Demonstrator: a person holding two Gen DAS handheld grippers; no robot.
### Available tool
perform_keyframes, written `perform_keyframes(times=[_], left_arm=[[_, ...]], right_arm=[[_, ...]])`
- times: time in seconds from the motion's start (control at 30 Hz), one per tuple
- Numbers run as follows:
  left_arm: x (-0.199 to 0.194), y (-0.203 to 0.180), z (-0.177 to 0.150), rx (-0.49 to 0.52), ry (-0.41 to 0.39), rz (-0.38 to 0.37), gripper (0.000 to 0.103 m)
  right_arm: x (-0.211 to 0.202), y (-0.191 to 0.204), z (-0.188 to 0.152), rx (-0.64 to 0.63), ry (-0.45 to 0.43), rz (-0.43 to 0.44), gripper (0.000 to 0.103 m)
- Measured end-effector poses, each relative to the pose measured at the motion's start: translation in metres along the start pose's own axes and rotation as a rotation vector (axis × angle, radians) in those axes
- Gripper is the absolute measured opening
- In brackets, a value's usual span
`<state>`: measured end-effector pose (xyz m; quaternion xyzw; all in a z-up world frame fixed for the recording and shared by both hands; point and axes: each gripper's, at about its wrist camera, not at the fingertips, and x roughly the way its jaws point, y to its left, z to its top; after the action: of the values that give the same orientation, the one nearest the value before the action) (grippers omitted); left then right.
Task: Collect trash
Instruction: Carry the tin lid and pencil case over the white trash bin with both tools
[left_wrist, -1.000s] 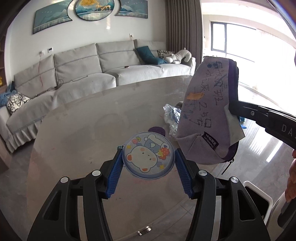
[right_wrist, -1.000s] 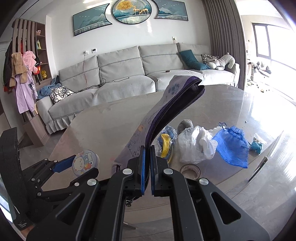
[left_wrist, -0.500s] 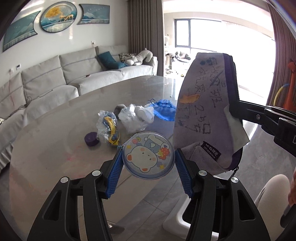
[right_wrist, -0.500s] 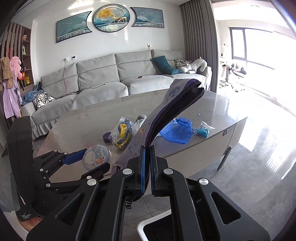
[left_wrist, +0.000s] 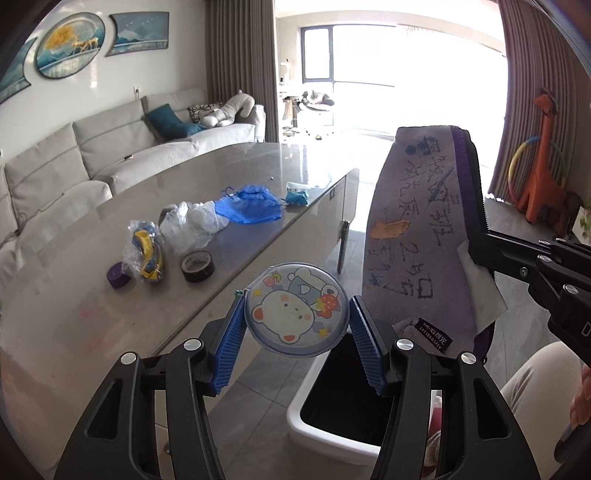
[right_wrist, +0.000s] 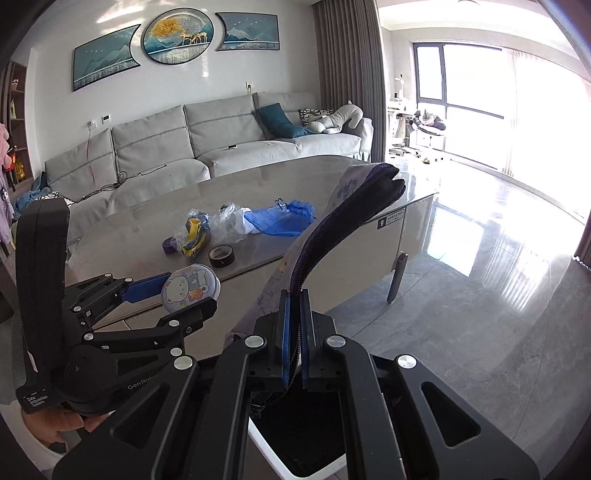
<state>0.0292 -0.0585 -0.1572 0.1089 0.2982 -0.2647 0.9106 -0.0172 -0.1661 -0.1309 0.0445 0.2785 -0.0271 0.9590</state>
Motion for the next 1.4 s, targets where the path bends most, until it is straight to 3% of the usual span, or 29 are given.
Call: perform_keyframes(times=[0.37, 0.6, 1.23, 1.27, 1.3, 1.4], left_arm=[[0.007, -0.047, -0.018, 0.037, 0.044, -0.085, 0.056], [0.025, -0.069, -0.018, 0.075, 0.071, -0.125, 0.056], [0.080, -0.086, -0.023, 0.122, 0.150, -0.232, 0.057], [0.083, -0.087, -0.023, 0.123, 0.160, -0.241, 0.066], [0.085, -0.088, -0.024, 0.123, 0.170, -0.246, 0.086], [0.086, -0.090, -0.026, 0.136, 0.152, -0.224, 0.098]], right_arm=[[-0.020, -0.027, -0.038, 0.015, 0.047, -0.054, 0.005], [-0.012, -0.046, -0.048, 0.042, 0.064, -0.079, 0.005], [0.024, -0.065, -0.060, 0.077, 0.148, -0.113, 0.004], [0.025, -0.066, -0.060, 0.078, 0.154, -0.115, 0.004], [0.027, -0.066, -0.060, 0.080, 0.160, -0.117, 0.004], [0.031, -0.069, -0.063, 0.086, 0.174, -0.124, 0.004]])
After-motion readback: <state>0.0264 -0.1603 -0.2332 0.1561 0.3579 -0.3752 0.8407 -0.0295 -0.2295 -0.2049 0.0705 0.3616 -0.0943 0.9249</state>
